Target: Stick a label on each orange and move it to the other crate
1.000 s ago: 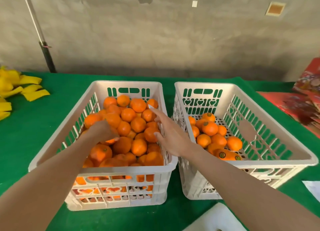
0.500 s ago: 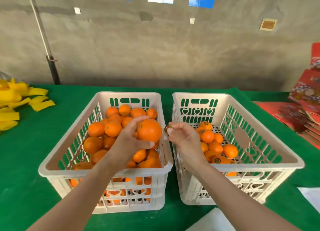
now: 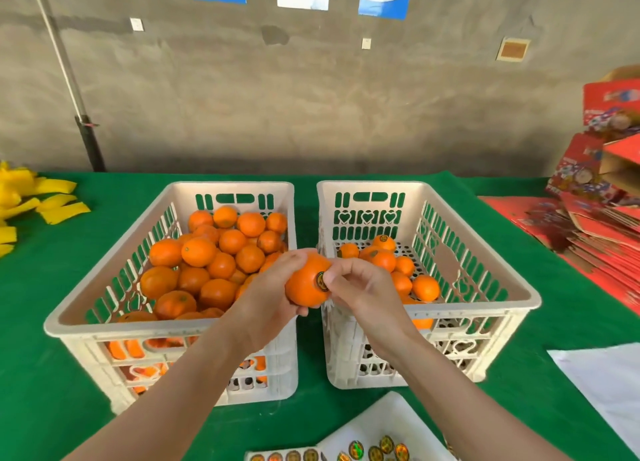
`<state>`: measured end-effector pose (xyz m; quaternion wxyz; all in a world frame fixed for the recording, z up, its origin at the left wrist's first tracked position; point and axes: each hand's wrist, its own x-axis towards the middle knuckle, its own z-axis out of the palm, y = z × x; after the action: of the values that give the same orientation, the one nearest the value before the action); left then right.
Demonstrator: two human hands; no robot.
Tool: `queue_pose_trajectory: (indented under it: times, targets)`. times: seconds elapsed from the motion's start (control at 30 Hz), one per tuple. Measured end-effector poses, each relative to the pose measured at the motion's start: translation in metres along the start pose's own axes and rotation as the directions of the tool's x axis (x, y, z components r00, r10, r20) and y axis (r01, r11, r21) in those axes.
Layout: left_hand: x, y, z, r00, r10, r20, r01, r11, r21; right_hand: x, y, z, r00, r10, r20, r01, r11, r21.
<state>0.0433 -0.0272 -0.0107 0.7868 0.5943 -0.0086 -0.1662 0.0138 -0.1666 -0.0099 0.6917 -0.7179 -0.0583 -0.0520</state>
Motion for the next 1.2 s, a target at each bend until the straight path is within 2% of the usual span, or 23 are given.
queue_pose_trajectory:
  times: [0.27, 0.4, 0.5, 0.6, 0.67, 0.77, 0.83, 0.9, 1.0, 1.07, 1.13, 1.2]
  targets:
    - [-0.007, -0.004, 0.017, 0.999, 0.032, -0.036, -0.029, 0.995, 0.097, -0.009, 0.003, -0.009, 0.993, -0.12, -0.02, 0.114, 0.975, -0.19]
    - [-0.009, -0.005, 0.023, 0.999, 0.028, -0.033, -0.024, 0.993, 0.119, -0.014, 0.009, -0.012, 0.97, -0.243, -0.027, 0.219, 0.913, -0.344]
    - [-0.008, -0.009, 0.026, 0.999, 0.006, -0.048, 0.001, 0.99, 0.142, -0.017, 0.014, -0.015, 0.971, -0.235, -0.048, 0.211, 0.93, -0.3]
    - [-0.005, -0.015, 0.029, 0.996, -0.029, -0.082, 0.038, 0.994, 0.105, -0.017, 0.021, -0.02, 0.983, -0.184, 0.007, 0.179, 0.949, -0.258]
    - [0.001, -0.018, 0.031, 0.998, -0.018, -0.059, 0.023, 0.996, 0.082, -0.015, 0.026, -0.022, 0.984, -0.161, 0.069, 0.175, 0.942, -0.288]
    - [0.011, -0.02, 0.038, 0.999, 0.005, -0.05, -0.003, 0.999, 0.042, -0.007, 0.03, -0.032, 0.979, -0.189, 0.078, 0.204, 0.893, -0.4]
    - [0.02, -0.021, 0.045, 0.996, 0.033, -0.083, -0.026, 0.996, 0.081, 0.0, 0.031, -0.043, 0.972, -0.225, 0.07, 0.234, 0.882, -0.41]
    - [0.035, -0.027, 0.051, 0.981, 0.115, -0.153, -0.078, 0.97, 0.229, 0.006, 0.03, -0.056, 0.966, -0.243, 0.085, 0.256, 0.876, -0.409]
    - [0.062, -0.035, 0.056, 0.913, 0.351, -0.208, -0.196, 0.824, 0.532, 0.022, 0.023, -0.078, 0.972, -0.231, 0.052, 0.231, 0.876, -0.424]
    - [0.081, -0.04, 0.062, 0.884, 0.459, -0.09, -0.275, 0.665, 0.694, 0.05, 0.019, -0.099, 0.976, -0.21, -0.054, 0.167, 0.886, -0.433]
    - [0.098, -0.047, 0.071, 0.891, 0.433, 0.137, -0.329, 0.407, 0.852, 0.093, 0.019, -0.125, 0.975, -0.153, -0.161, 0.066, 0.891, -0.448]
    - [0.11, -0.054, 0.078, 0.918, 0.28, 0.282, -0.329, 0.139, 0.934, 0.14, 0.027, -0.151, 0.977, -0.023, -0.211, -0.089, 0.858, -0.506]
